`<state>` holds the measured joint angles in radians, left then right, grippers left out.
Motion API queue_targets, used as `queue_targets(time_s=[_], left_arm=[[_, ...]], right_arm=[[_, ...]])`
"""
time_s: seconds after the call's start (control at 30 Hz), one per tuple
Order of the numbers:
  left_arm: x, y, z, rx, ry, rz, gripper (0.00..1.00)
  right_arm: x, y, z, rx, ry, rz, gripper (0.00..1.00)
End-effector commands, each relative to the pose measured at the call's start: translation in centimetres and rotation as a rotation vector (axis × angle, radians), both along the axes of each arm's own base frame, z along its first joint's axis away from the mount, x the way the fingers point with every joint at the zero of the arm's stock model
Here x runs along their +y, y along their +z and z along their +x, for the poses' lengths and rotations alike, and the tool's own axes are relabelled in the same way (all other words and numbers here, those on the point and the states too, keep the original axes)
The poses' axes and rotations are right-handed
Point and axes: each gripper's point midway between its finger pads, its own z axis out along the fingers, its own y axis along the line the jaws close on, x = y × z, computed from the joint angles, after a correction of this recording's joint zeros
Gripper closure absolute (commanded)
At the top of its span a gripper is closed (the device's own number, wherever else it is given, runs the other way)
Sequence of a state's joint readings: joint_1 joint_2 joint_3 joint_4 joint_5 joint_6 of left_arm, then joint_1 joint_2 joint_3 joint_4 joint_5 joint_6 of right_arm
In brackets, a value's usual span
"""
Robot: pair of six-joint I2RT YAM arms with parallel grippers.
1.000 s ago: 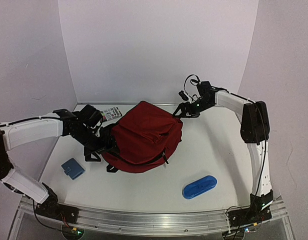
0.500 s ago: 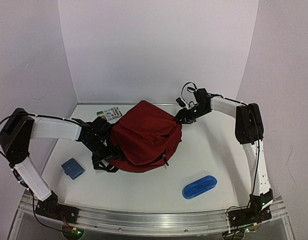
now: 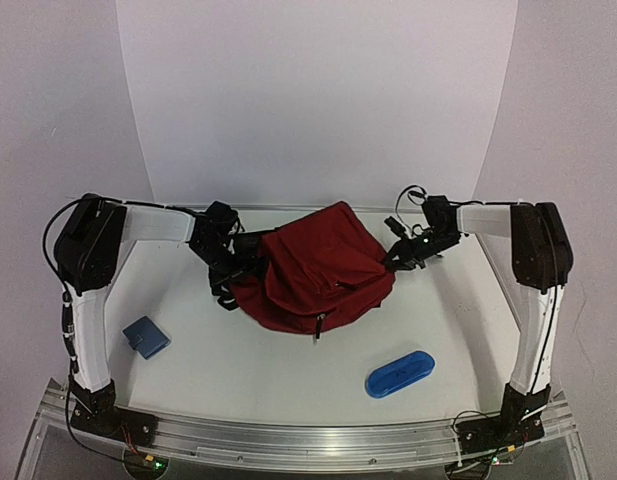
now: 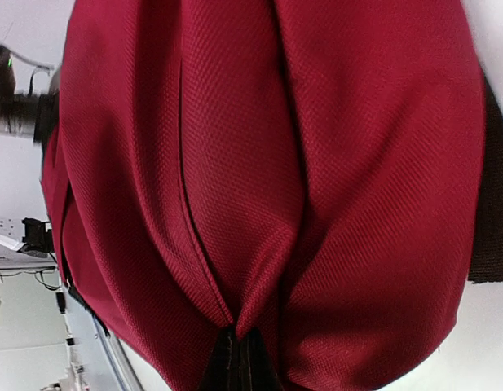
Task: Pack the student bag
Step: Adjust the student bag at the center of the board.
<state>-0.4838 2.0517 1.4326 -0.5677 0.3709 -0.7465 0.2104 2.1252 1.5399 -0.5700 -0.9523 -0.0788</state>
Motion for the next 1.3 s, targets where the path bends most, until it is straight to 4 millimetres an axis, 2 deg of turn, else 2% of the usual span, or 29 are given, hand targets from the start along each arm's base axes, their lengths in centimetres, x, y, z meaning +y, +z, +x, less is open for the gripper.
queue_targets(time_s=[0.0,0.07,0.1,0.13,0.23,0.27,0.3,0.4,0.43,0.47,0.53,0.57,0.63,0.7,0.83,0.97,1.07,1.13,1.27], left_arm=[[-1.2,1.5,6.0,-0.112,-0.056,-0.039,0.1],[-1.0,3.0,7.6,-0.148,-0.063,-0.027,0.09],[-0.9,3.9,7.8,-0.171,-0.074,-0.019,0.08],[-0.9,5.2,7.6,-0.198,-0.083,-0.022,0.07],[0.1,7.0,4.6,-0.228,-0.076,-0.033,0.03],[0.3,8.6,3.3,-0.258,-0.069,-0.044,0.02],[0.9,8.6,1.7,-0.259,-0.061,-0.026,0.01],[1.3,11.4,-3.4,-0.331,-0.065,-0.026,0.0],[0.7,11.4,-5.4,-0.339,-0.09,-0.032,0.0],[0.1,12.3,-6.9,-0.364,-0.112,-0.051,0.01],[-2.0,11.9,-10.1,-0.361,-0.191,-0.06,0.02],[-2.7,11.2,-11.2,-0.349,-0.227,-0.04,0.03],[-3.4,9.7,-12.3,-0.32,-0.256,0.006,0.06],[-3.0,9.4,-10.9,-0.315,-0.185,0.036,0.09],[-0.3,11.2,-5.3,-0.327,0.052,0.05,0.14],[1.0,13.1,-0.5,-0.376,0.171,0.111,0.09],[2.0,12.8,2.3,-0.343,0.227,0.184,0.07],[1.4,13.5,4.1,-0.354,0.225,0.209,0.05],[0.2,11.7,7.1,-0.311,0.213,0.24,0.02]], right_arm=[[-1.8,1.0,-3.7,0.081,-0.048,0.004,0.99],[-1.7,1.8,-3.7,0.068,-0.057,0.019,0.89],[-1.7,2.3,-3.3,0.054,-0.058,0.017,0.77],[-1.9,2.7,-2.9,0.029,-0.059,0.006,0.7],[-3.8,4.1,-2.1,-0.011,-0.093,0.002,0.41],[-4.7,4.4,-2.0,-0.013,-0.109,0.003,0.35],[-5.4,4.7,-1.9,-0.016,-0.118,0.001,0.29],[-6.8,4.8,-2.2,-0.05,-0.093,-0.036,0.22],[-6.9,4.5,-2.7,-0.045,-0.079,-0.044,0.21],[-6.9,4.2,-3.0,-0.04,-0.071,-0.048,0.21],[-6.9,3.5,-3.6,-0.019,-0.065,-0.043,0.2],[-6.9,3.1,-3.7,-0.009,-0.064,-0.042,0.2],[-6.9,2.6,-3.5,0.006,-0.065,-0.042,0.2],[-6.9,2.2,-3.1,0.016,-0.071,-0.044,0.2],[-7.2,2.6,-1.8,-0.027,-0.084,-0.076,0.19],[-7.9,3.2,0.7,-0.1,-0.114,-0.137,0.18],[-8.0,4.6,2.4,-0.157,-0.121,-0.146,0.17],[-7.7,5.3,3.3,-0.19,-0.122,-0.151,0.16],[-6.7,6.4,4.6,-0.234,-0.115,-0.155,0.15]])
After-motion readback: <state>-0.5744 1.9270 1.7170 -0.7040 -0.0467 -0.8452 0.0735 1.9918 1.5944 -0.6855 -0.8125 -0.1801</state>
